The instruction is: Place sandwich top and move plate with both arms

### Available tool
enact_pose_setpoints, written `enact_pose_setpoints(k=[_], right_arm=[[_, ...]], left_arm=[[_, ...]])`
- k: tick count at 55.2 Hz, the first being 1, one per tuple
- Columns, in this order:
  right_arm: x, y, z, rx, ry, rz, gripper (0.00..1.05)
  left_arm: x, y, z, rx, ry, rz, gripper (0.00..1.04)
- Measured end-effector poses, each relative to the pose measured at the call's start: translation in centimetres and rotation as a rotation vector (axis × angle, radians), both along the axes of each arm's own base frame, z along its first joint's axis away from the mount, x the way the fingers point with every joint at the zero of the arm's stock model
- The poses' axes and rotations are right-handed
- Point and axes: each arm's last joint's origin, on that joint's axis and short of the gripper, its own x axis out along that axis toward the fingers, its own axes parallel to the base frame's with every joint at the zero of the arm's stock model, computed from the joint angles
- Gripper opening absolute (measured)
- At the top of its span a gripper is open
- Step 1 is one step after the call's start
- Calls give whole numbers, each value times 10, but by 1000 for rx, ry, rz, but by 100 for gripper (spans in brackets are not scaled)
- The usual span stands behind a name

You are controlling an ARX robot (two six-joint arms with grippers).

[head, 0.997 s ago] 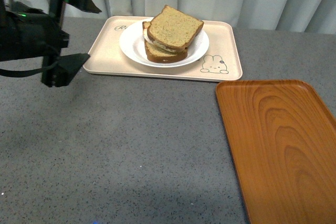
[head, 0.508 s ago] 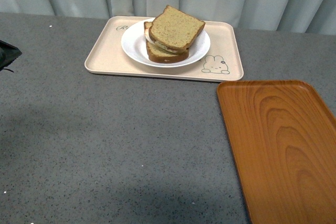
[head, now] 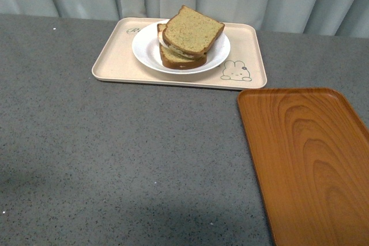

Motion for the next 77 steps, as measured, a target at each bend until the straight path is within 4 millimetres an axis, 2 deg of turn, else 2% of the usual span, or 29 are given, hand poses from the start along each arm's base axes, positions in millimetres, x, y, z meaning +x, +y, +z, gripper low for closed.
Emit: enact_pose_setpoints(k=[25, 51, 77], right_arm=[[0, 0, 0, 0, 0, 0, 96], [0, 0, 0, 0, 0, -1, 96], [0, 0, 0, 0, 0, -1, 96]], left_arm=[[-31, 0, 20, 11, -19, 1, 4], [-52, 0, 27, 12, -41, 1, 4], [-64, 0, 28, 12, -45, 1, 4]])
